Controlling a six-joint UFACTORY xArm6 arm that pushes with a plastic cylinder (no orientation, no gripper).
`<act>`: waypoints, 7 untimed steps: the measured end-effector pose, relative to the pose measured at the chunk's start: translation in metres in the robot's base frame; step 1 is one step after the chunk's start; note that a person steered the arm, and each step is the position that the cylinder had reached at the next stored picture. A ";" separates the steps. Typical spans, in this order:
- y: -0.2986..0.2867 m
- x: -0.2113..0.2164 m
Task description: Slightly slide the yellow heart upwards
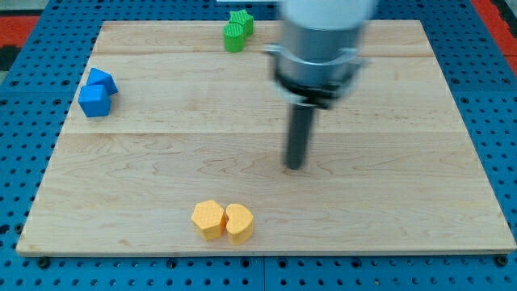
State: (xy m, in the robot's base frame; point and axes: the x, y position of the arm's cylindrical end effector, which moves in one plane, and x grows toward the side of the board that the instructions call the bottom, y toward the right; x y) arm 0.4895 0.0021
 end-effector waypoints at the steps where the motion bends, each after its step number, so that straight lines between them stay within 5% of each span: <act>1: -0.113 -0.006; 3: -0.249 0.079; 4: -0.183 0.128; 6: -0.008 0.122; 7: 0.032 0.103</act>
State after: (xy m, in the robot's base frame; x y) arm 0.5922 0.0343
